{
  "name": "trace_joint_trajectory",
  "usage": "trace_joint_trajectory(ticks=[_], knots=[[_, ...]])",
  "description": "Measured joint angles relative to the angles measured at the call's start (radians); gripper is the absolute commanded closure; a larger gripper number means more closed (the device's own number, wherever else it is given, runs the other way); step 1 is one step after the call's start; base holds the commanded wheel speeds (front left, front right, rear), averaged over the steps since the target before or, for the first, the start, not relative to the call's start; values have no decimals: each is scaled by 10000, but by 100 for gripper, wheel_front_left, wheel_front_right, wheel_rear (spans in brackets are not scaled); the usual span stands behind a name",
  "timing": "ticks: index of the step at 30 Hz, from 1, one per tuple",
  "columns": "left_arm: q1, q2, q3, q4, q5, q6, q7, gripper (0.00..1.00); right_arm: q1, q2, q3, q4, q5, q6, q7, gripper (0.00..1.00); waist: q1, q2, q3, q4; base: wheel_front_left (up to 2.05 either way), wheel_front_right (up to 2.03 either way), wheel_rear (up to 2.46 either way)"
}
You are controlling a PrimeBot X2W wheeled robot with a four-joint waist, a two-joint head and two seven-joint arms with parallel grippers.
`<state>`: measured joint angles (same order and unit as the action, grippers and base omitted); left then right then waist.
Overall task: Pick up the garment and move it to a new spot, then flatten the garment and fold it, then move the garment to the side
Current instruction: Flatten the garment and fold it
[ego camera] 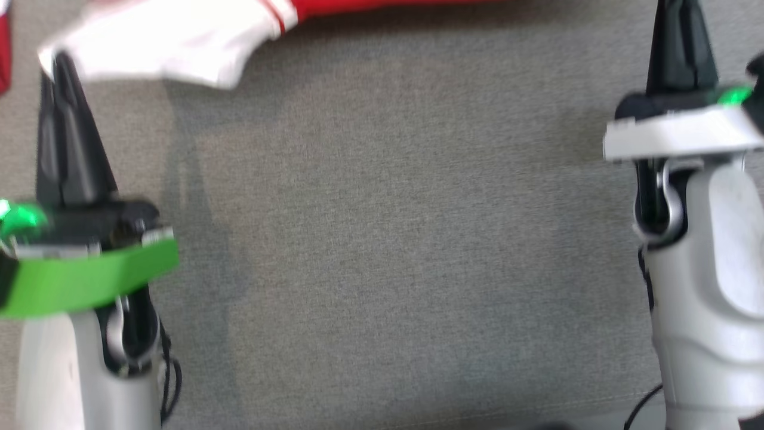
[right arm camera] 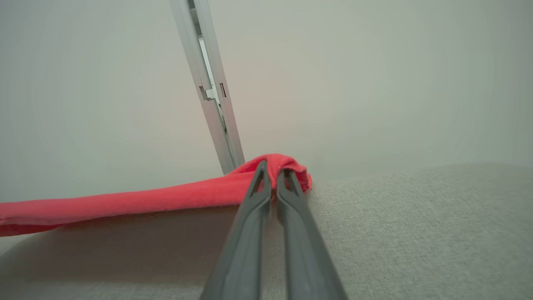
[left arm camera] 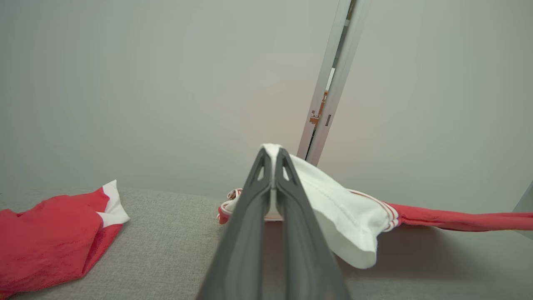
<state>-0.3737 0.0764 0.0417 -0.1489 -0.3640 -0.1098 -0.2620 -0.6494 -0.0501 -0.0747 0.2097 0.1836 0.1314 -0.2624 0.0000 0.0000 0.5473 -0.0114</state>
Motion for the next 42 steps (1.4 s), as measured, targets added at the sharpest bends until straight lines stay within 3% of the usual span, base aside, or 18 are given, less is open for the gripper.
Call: trace_joint_trajectory(ticks=[10, 21, 34, 42], knots=[[3947, -244, 98, -1536, -295, 322, -2, 100, 3482, 13, -63, -1455, 604, 2, -2, 100, -1, 0, -2087, -249, 0, 0, 0], [6390, -261, -583, -1601, -25, 591, -2, 100, 6267, 15, 226, -1521, 1106, 2, -2, 100, -1, 0, -3930, -392, 0, 0, 0], [5739, -234, -947, 366, -192, 550, -2, 100, 5647, 12, 535, 587, 1325, 0, -4, 100, -1, 0, -3575, -464, 0, 0, 0], [4091, 29, -1051, 713, 84, 393, -2, 100, 4678, 12, 545, 897, 1344, 0, -2, 100, -1, 0, -3014, -450, 0, 0, 0]])
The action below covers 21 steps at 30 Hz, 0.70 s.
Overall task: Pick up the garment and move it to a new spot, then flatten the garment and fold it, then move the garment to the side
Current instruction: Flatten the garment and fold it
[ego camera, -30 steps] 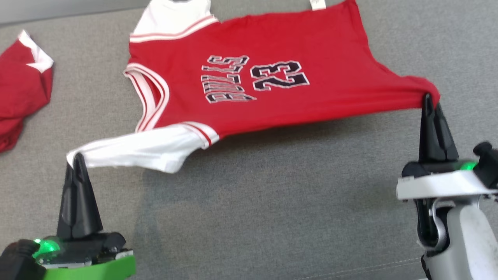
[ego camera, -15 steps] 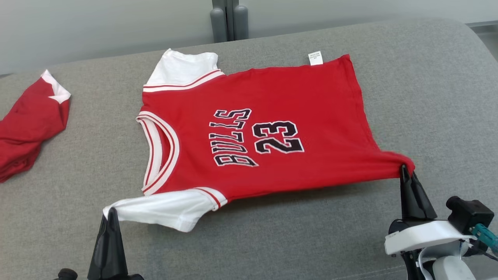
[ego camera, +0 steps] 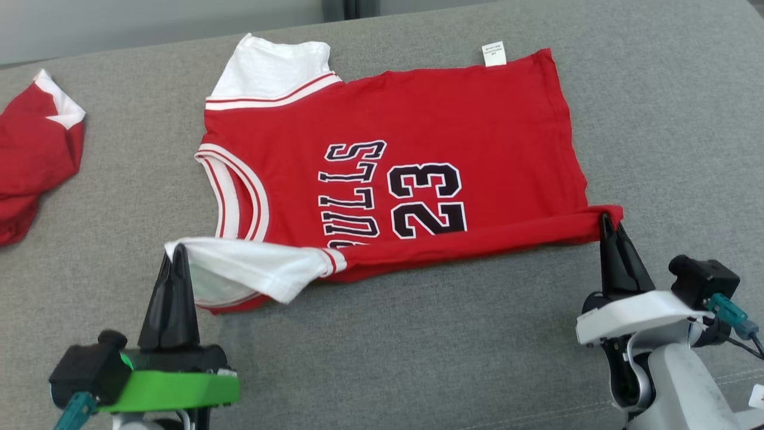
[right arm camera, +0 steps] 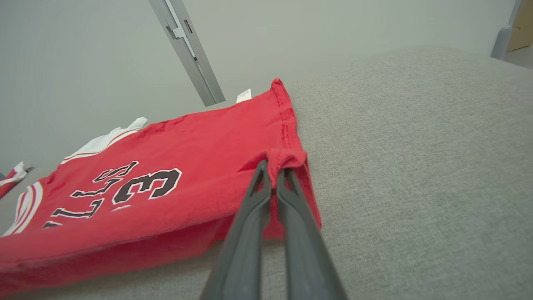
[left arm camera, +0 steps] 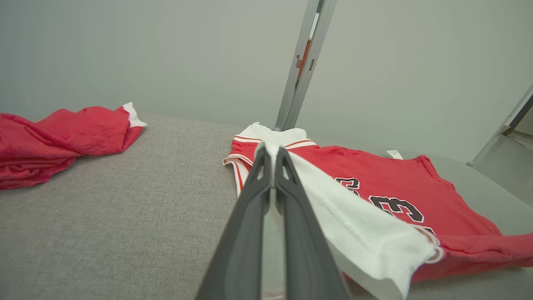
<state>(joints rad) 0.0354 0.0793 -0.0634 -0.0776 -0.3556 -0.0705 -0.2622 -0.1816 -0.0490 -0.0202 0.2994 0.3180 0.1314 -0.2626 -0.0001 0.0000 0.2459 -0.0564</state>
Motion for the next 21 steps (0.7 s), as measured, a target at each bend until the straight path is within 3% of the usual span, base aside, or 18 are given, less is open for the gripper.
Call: trace_joint_trajectory(ticks=[17, 19, 20, 21], knots=[[-4677, 527, -272, 4209, 523, -232, 44, 100, -2230, 2, 10, 1273, -305, 0, -2, 99, 1, 0, 1405, -204, 0, 0, 0], [-4933, 533, -251, 4642, 600, -222, 38, 100, -2345, 6, -2, 1369, -303, 0, 0, 57, 1, 0, 1468, -255, 0, 0, 0], [-5014, 529, -232, 4738, 625, -213, 23, 62, -2388, 4, -19, 1369, -303, 0, 0, 0, 0, 0, 1474, -275, 0, 0, 0], [-5102, 510, -207, 4778, 654, -213, 13, 16, -2422, 2, -50, 1348, -303, 0, 0, 0, 1, 0, 1462, -287, 0, 0, 0]])
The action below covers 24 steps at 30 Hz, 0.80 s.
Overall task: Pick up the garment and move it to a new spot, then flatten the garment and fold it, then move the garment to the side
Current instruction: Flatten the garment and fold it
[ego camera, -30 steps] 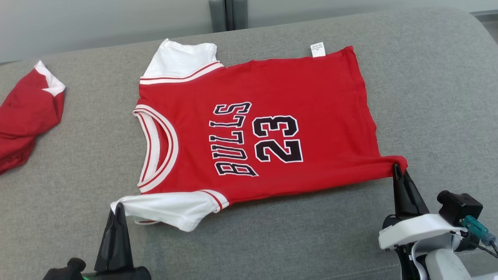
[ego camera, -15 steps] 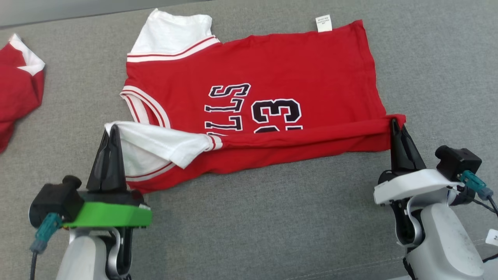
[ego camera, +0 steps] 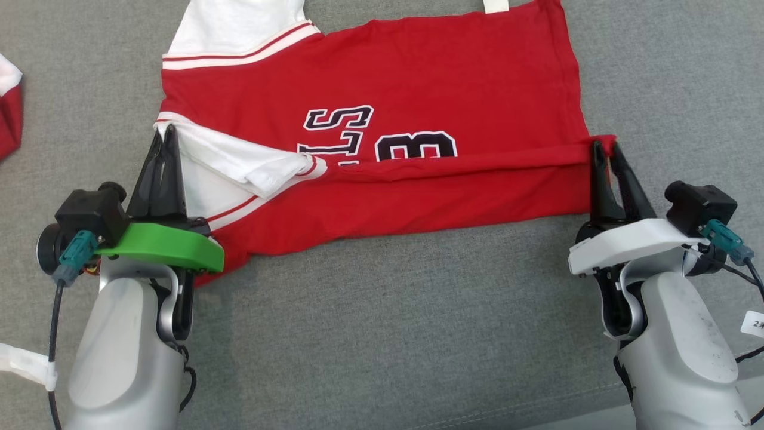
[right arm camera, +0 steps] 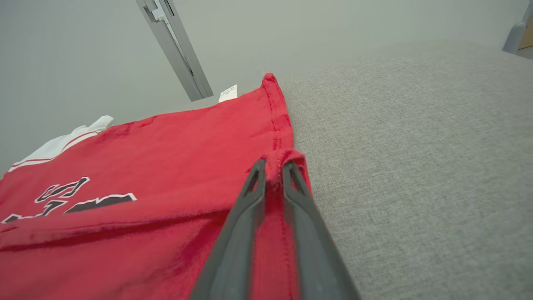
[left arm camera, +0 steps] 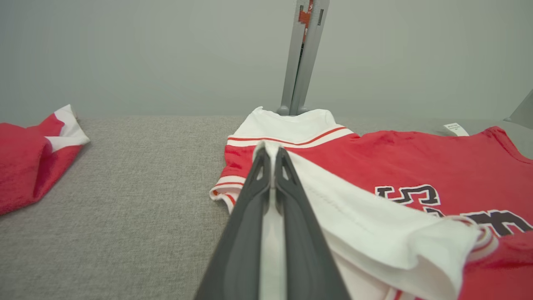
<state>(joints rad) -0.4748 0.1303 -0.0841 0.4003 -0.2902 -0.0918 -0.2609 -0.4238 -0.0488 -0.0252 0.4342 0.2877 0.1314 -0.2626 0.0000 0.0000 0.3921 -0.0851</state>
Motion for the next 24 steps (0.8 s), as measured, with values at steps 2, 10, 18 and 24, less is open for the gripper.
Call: trace_joint_trajectory(ticks=[2, 10, 18, 24], knots=[[-89, -102, 119, -119, 21, -2, -10, 0, -12, -2, -104, -96, -17, 0, -2, 0, 0, 0, -68, 0, 0, 0, 0], [942, -349, 470, -1101, 48, -142, -15, 0, 384, -2, -311, -435, -397, 0, -2, 0, 0, 0, -621, 82, 0, 0, 0], [3206, -242, 681, -1275, -303, -224, 585, 0, 1356, -2, -631, -130, -1080, 0, -2, 0, 0, 0, -1516, 229, 0, 0, 0], [3824, -236, 558, -1078, -897, -196, 2357, 0, 1558, 2, -332, 410, -1306, 0, 0, 0, 0, 0, -2062, 412, 0, 0, 0]])
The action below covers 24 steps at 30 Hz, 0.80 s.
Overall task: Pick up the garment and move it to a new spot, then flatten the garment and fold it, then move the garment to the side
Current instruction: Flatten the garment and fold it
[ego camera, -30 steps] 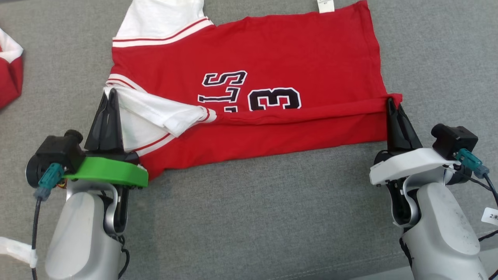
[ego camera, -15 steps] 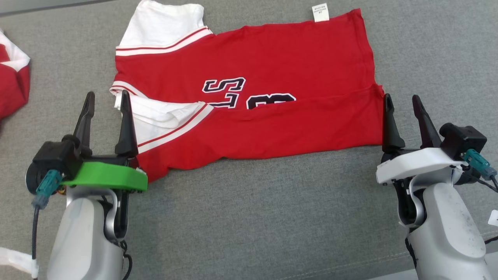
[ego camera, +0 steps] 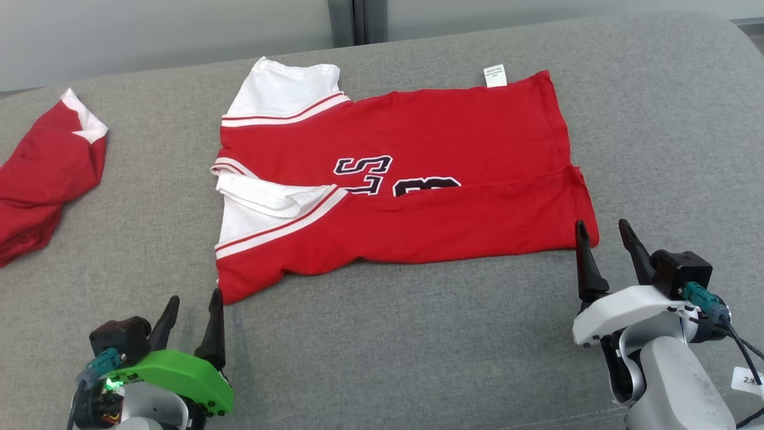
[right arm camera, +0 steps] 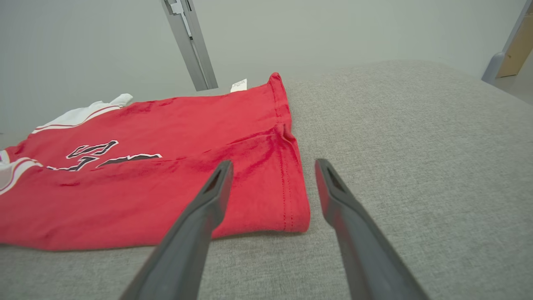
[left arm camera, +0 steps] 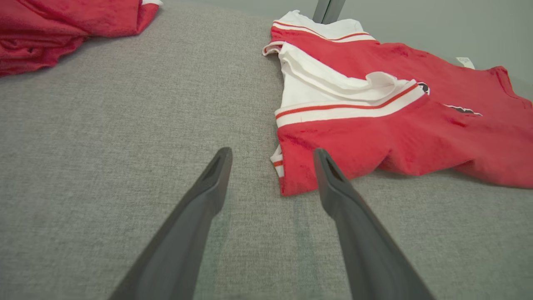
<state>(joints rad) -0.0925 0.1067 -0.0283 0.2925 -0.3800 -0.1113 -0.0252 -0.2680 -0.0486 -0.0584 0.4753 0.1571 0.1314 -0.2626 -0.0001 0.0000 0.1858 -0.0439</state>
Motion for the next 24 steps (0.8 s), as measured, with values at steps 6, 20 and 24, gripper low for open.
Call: trace_joint_trajectory(ticks=[6, 20, 24], knots=[[-463, -130, -102, 493, -378, 111, 832, 0, -267, -2, 228, 102, 0, 0, 23, 0, 0, 0, 210, -38, 0, 0, 0], [-1097, -194, -305, 1137, -669, 234, 1379, 100, -645, -6, 228, 792, -90, 0, 514, 0, 0, 0, 652, -354, 0, 0, 0], [-1109, -226, -414, 1020, -662, 230, 1164, 100, -880, -4, -33, 1239, -146, 0, 619, 0, 1, 0, 666, -243, 0, 0, 0]])
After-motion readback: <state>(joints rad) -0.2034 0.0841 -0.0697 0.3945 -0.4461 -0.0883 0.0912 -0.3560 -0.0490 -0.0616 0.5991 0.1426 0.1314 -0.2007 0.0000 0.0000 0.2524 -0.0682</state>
